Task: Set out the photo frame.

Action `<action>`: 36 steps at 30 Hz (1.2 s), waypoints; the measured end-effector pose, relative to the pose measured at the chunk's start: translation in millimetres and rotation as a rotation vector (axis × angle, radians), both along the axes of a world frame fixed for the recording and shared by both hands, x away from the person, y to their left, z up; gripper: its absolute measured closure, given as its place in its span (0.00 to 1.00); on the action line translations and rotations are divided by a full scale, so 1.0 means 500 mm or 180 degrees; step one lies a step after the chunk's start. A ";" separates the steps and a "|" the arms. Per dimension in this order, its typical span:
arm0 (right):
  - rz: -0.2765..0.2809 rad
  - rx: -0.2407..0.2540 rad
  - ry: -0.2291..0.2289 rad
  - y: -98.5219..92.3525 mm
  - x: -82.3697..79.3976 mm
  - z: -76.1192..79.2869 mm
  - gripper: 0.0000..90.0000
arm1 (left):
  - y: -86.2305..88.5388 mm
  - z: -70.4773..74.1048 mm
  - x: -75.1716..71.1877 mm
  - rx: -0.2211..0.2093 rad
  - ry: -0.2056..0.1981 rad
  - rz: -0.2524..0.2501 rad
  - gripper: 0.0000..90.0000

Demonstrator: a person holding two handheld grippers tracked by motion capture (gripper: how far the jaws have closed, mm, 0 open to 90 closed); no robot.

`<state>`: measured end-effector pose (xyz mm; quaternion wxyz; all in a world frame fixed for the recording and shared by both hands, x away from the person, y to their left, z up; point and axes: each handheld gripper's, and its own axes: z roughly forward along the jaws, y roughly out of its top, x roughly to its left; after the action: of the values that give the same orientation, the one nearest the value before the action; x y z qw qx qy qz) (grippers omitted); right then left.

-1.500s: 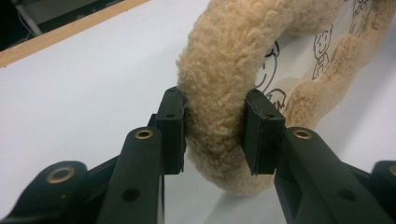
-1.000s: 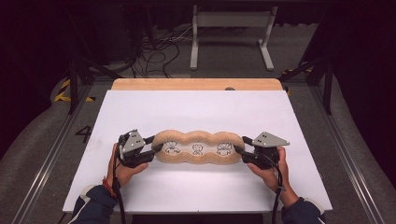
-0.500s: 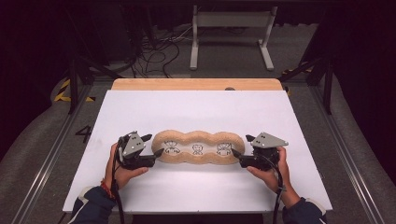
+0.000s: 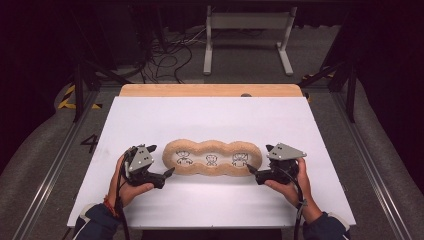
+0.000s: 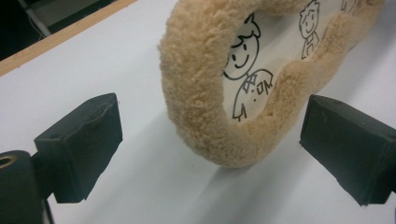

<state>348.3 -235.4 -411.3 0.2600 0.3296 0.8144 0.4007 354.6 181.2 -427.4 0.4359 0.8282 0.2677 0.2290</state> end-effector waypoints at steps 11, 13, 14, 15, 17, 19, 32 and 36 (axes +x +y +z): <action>-0.0044 -0.0056 -0.0044 -0.007 -0.002 0.004 0.12 | -0.005 0.000 -0.006 0.0069 -0.0041 -0.0042 0.08; -0.0056 -0.0043 -0.0043 -0.010 -0.003 0.004 0.12 | -0.005 0.000 -0.006 0.0060 -0.0041 -0.0054 0.08; -0.0048 -0.0019 -0.0045 -0.012 -0.003 0.005 0.13 | -0.005 0.001 -0.007 0.0061 -0.0039 -0.0063 0.08; -0.0032 0.0018 -0.0047 -0.014 -0.005 0.007 0.13 | -0.004 0.000 -0.008 0.0066 -0.0038 -0.0061 0.09; 0.0004 0.0044 -0.0071 -0.019 -0.008 0.010 0.12 | -0.004 -0.001 -0.011 0.0081 -0.0031 -0.0071 0.09; -0.0006 0.0032 -0.0087 -0.023 -0.010 0.012 0.12 | -0.001 -0.003 -0.015 0.0123 -0.0040 -0.0074 0.09; -0.0133 -0.0191 -0.0085 -0.062 -0.029 0.007 0.12 | 0.025 -0.004 -0.028 0.0086 -0.0034 -0.0056 0.09; -0.0177 -0.0089 -0.0081 -0.080 -0.035 0.005 0.12 | 0.032 -0.012 -0.029 0.0131 -0.0022 -0.0039 0.09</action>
<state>330.6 -275.6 -408.9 0.2859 0.3434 0.8071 0.3860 339.9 197.3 -433.1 0.4211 0.8378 0.2563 0.2346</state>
